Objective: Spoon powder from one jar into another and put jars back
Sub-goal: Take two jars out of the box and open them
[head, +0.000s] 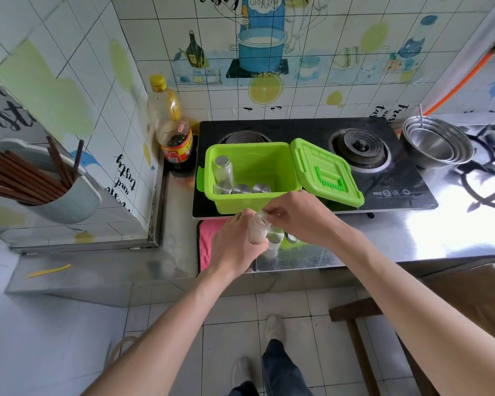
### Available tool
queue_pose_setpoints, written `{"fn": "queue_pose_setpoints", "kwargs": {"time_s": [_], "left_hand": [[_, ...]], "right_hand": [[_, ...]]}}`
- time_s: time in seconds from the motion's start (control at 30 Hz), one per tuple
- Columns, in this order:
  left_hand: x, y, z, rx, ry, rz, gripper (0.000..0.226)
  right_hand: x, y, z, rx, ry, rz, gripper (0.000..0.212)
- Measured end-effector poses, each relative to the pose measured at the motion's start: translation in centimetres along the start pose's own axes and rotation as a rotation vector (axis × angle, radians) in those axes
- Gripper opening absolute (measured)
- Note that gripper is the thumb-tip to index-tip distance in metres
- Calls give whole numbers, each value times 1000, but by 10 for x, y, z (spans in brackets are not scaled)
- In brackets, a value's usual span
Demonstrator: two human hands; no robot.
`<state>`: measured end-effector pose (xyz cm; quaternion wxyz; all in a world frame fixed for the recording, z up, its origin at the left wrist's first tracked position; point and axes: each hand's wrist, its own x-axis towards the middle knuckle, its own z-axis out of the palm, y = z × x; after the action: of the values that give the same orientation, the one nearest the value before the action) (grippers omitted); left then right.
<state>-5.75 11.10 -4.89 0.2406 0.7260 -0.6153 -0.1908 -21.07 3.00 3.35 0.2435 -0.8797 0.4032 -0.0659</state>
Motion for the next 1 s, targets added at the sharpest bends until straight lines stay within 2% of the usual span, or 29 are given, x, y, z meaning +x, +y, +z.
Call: {"fn": "queue_pose_setpoints", "kwargs": {"time_s": [0.17,0.33,0.5,0.8,1.0], "left_hand": [[2,-5,5,-35,26,-13,34],[4,-8,9,-69,36,-8,45],[6,-10,13,-54,29,-56,47],[10,-17,23,-55,10,-113,42],[10,-28,33,-72,-12,-180,45]], "right_hand": [[5,17,14,163,77,113,21],[4,40,31,544,107,290,21],[-2,61,47,924,110,517,22],[-8,106,80,1152,143,795,22],[-7,143,111,1174,162,996,16]]}}
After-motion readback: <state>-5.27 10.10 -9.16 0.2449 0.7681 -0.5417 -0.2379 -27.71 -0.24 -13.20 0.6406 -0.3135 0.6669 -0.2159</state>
